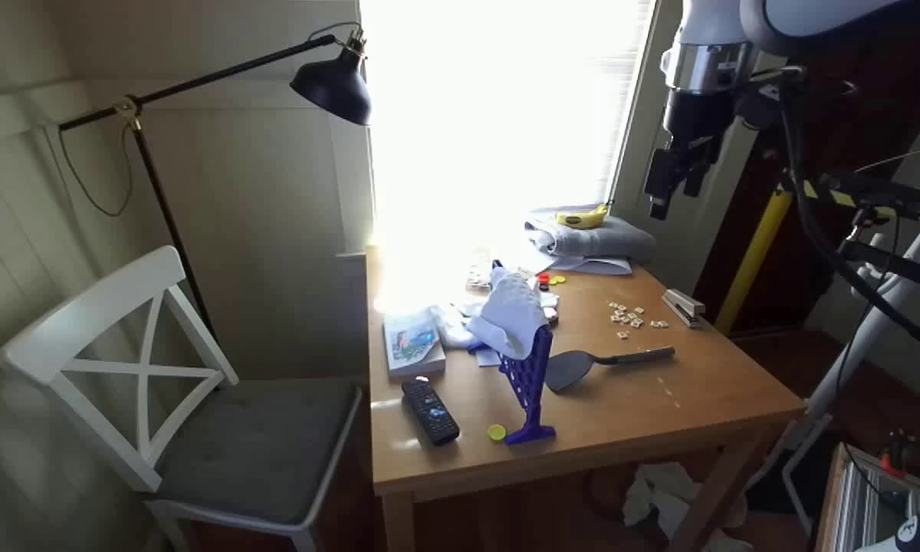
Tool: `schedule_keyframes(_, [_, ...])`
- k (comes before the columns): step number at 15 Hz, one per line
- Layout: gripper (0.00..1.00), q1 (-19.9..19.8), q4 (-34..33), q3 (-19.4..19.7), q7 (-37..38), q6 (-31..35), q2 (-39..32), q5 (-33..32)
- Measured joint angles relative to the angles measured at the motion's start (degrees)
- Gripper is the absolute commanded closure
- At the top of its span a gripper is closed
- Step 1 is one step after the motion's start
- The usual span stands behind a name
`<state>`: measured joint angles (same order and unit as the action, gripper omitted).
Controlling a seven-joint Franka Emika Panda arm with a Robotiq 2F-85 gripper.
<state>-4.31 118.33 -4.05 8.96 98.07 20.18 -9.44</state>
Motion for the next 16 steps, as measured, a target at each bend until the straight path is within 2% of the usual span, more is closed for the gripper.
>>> schedule_keyframes(12, [0.00,0.27,-0.20,0.08,-0.08,0.42,-0.70,-1.15])
schedule_keyframes(16, [0.00,0.25,0.32,2.04,-2.79,4.87,-4.07,-1.62])
